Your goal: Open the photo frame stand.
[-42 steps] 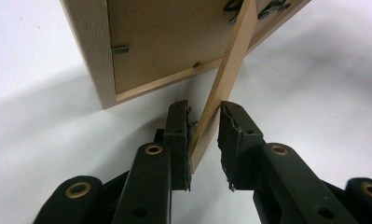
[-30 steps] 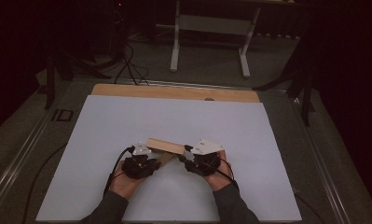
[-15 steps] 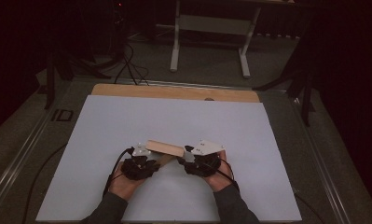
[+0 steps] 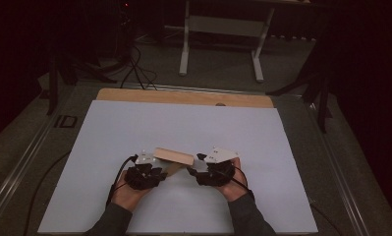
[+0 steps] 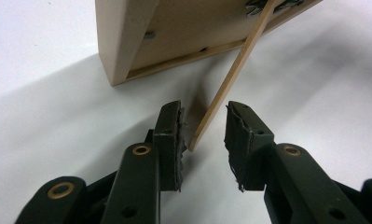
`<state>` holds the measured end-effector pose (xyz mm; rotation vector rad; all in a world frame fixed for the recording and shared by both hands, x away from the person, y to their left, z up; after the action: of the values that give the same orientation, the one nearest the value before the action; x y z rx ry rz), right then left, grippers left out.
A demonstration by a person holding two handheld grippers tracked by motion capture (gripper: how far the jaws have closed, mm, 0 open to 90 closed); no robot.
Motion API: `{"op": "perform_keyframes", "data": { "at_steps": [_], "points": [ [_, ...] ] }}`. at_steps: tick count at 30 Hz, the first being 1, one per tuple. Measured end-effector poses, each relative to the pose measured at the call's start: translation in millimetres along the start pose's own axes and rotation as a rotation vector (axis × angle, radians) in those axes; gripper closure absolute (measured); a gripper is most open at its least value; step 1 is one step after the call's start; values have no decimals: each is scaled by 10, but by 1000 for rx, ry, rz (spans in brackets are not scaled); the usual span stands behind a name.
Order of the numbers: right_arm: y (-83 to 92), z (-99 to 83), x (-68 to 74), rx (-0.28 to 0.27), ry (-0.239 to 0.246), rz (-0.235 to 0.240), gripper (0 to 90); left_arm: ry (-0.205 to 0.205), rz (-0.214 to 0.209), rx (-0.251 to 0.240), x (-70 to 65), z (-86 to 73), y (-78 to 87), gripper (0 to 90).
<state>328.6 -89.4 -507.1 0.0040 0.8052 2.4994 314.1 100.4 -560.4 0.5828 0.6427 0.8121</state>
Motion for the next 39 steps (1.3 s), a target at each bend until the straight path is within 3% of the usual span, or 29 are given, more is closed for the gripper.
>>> {"op": "perform_keyframes", "data": {
  "at_steps": [18, 39],
  "points": [
    [29, -35, -52, 0, -17, 11, 395, -13, 13, -61, 16, 31, 137, 588],
    [53, -69, -112, 9, -22, 36, 399, -21, 19, -125, 53, 102, 275, 599]
  ]
}}
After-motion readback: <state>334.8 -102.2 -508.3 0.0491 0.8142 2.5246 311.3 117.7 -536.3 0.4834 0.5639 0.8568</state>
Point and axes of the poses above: each handheld gripper's, and its own axes: y roughly backward along the jaws, z roughly out of its top, x roughly to its left, the point moved 6 cm from there along -y, roughly forward along the jaws, and after that the axes turned 8 degrees about y, right-handed, at the moved point
